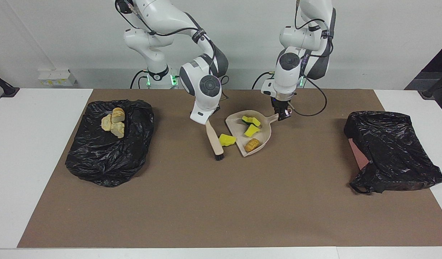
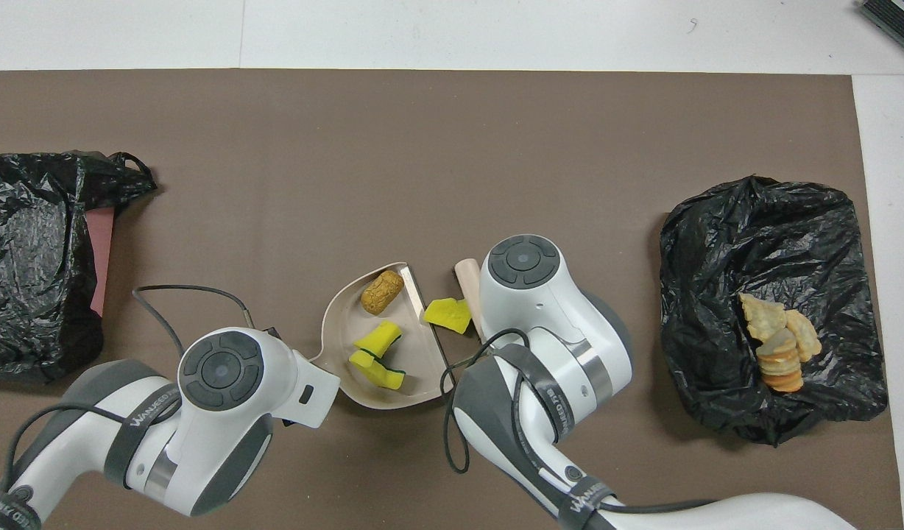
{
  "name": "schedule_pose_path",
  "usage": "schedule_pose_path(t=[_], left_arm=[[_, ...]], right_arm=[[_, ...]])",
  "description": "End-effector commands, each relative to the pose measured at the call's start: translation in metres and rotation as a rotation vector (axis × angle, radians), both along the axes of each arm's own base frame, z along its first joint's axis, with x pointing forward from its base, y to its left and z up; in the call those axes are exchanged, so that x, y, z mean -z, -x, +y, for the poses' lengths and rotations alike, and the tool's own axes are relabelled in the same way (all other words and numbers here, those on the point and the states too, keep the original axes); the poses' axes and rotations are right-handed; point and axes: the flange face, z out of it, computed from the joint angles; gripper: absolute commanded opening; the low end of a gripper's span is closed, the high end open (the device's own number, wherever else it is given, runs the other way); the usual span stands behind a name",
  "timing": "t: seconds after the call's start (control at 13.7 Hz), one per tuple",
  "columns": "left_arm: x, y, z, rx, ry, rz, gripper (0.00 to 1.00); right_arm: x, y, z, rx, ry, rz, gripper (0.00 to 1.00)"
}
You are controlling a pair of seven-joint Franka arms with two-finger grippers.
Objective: Sweep and dump trash in bin
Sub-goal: 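Sweep the yellow sponges and bread with the right gripper into the dustpan, then carry the loaded dustpan with the left gripper to the nearby trash bag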
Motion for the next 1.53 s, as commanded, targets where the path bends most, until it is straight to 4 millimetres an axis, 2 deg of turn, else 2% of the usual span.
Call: schedule_pose_path(t=[0.0,0.07,0.15,0.22,0.36,0.51,0.66,0.87,1.09,1.16,1.31,1.46], left_arm=[[0.003,-0.005,0.003,0.001,-0.008,0.0,0.0],[0.003,-0.005,0.003,-0.001,-0.008,0.0,0.0],[0.003,-0.004,0.002,-0.001,-0.008,0.001,0.0],[0.003,-0.004,0.002,-0.002,-0.009,0.001,0.0],[0.003,-0.004,0.002,-0.003,-0.008,0.003,0.0],[0.003,-0.005,0.003,-0.006,-0.008,0.001,0.0],[0.003,-0.006,0.006,-0.008,-0.007,0.002,0.0],[0.004,-0.011,0.015,-0.019,-0.008,0.006,0.0],[0.004,-0.011,0.016,-0.022,-0.007,0.005,0.0],[0.004,-0.011,0.016,-0.02,-0.007,0.005,0.0],[0.004,-0.012,0.017,-0.024,-0.008,0.006,0.0],[0.004,-0.011,0.018,-0.025,-0.009,0.009,0.0]], right_arm=[[-0.013,0.021,0.025,0.026,-0.124,0.053,0.0],[-0.018,0.026,0.031,0.046,-0.146,0.066,0.0],[-0.03,0.025,0.028,0.065,-0.167,0.063,0.0],[-0.041,0.023,0.023,0.084,-0.181,0.058,0.0],[-0.076,0.013,0.006,0.255,-0.282,0.098,0.0],[-0.1,0.018,-0.003,0.267,-0.289,0.11,0.0],[-0.113,0.022,-0.012,0.316,-0.224,0.087,0.0],[-0.122,0.027,-0.028,0.404,-0.002,-0.007,0.0],[-0.116,0.061,-0.023,0.395,0.06,-0.004,0.0],[-0.108,0.074,-0.015,0.381,0.081,0.006,0.0],[-0.089,0.098,0.014,0.33,0.087,0.003,0.0],[-0.073,0.113,0.018,0.315,0.107,0.009,0.0]])
